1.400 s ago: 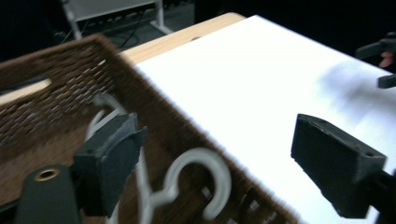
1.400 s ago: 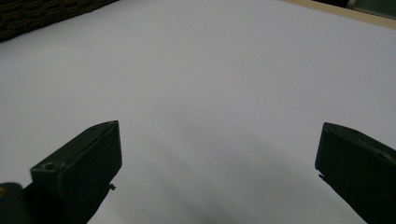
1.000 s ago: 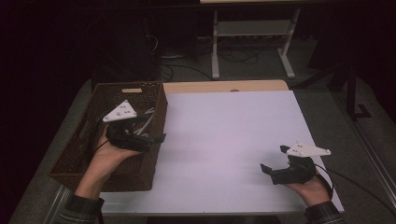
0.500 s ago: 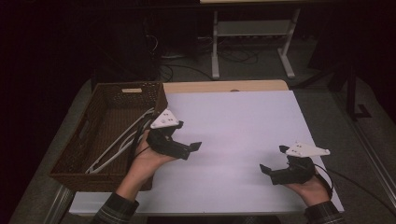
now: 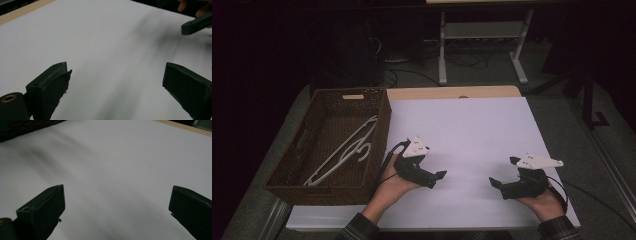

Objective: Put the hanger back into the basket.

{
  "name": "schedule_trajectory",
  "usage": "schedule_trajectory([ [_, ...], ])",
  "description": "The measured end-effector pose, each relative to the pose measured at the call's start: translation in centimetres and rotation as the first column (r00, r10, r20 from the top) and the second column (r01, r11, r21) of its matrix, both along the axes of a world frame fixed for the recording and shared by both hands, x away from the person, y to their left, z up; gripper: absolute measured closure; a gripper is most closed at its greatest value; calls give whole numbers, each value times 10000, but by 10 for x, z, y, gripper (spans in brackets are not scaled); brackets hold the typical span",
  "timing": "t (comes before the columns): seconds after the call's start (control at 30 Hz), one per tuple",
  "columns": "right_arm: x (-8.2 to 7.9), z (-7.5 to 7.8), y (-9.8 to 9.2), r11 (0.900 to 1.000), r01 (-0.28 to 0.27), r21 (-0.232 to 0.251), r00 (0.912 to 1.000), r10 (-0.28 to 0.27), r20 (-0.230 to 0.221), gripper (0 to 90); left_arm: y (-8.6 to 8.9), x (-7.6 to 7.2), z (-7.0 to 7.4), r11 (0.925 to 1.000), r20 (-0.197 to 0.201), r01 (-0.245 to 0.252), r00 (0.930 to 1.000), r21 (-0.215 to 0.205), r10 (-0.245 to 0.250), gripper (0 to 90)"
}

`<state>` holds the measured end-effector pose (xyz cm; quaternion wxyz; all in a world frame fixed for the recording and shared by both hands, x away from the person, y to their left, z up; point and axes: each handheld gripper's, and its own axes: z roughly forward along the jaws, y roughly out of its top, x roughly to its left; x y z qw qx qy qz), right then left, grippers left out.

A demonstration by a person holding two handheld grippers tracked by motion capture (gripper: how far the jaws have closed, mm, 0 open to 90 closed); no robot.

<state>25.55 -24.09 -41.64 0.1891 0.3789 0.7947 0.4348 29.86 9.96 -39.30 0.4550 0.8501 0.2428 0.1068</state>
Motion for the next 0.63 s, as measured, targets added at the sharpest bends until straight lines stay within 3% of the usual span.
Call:
schedule_trajectory([
  [0.3,-1,-3,2,9997,-187,-130,9998,186,-99,0,13,-3,-27,9992,-210,51,9998,400,-43,60],
  [0.63,-1,-6,1,9995,-295,-144,9993,292,-239,0,21,-1,-32,9987,-324,-37,9995,516,53,60],
])
